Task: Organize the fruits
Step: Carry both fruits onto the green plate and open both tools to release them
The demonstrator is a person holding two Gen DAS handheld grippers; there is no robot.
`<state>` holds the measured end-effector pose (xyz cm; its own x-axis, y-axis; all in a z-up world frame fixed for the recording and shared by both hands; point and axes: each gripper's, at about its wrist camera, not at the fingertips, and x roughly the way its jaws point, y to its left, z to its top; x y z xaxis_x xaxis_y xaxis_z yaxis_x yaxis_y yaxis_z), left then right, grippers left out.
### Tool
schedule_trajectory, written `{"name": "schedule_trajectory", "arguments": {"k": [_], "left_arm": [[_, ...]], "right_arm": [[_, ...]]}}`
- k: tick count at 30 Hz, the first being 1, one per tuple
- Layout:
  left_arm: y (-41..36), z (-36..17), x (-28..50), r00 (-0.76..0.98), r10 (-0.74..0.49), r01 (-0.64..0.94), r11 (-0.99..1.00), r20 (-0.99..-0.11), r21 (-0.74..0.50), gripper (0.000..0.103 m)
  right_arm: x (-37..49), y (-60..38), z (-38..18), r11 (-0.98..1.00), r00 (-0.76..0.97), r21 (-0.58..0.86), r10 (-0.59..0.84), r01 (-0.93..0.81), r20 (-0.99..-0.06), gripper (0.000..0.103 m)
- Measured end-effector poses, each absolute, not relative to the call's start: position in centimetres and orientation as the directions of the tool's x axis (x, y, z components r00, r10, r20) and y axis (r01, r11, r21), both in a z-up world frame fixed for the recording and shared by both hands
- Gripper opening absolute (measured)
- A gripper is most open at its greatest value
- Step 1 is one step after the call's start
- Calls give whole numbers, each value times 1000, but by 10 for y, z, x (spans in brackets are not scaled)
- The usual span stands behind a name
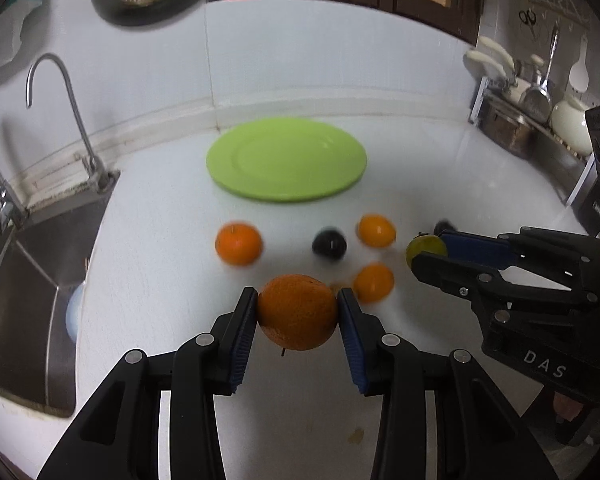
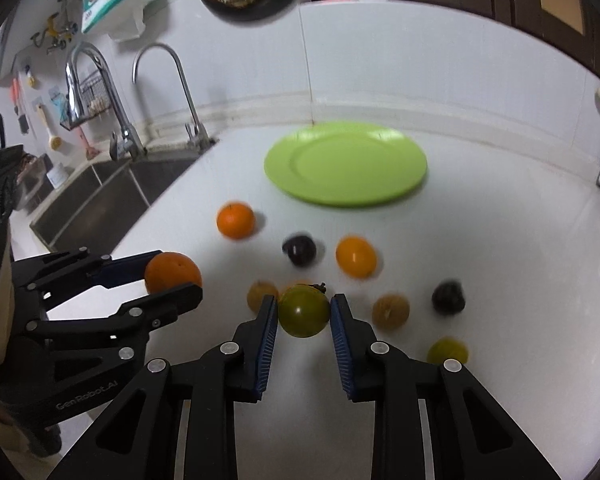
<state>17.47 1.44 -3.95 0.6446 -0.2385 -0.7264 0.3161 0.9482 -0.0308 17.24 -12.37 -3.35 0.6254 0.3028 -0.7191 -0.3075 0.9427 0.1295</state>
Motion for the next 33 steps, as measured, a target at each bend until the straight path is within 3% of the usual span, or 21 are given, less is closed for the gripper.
{"name": "schedule_trajectory", "arguments": {"k": [11,24,33], "left_arm": [[9,-19,245,686,-252,360,933,-682,18,40],[3,-46,348,573,-271,400,916,-774,-25,40],[0,-66,371,522,-272,420,907,-808,-33,40]], "right_arm": [[235,-120,-8,939,653,113,308,-324,-691,28],[342,-117,-26,946,576,109,275,-306,-770,28],[372,-120,-54,956,520,99,236,-278,-821,28]]}}
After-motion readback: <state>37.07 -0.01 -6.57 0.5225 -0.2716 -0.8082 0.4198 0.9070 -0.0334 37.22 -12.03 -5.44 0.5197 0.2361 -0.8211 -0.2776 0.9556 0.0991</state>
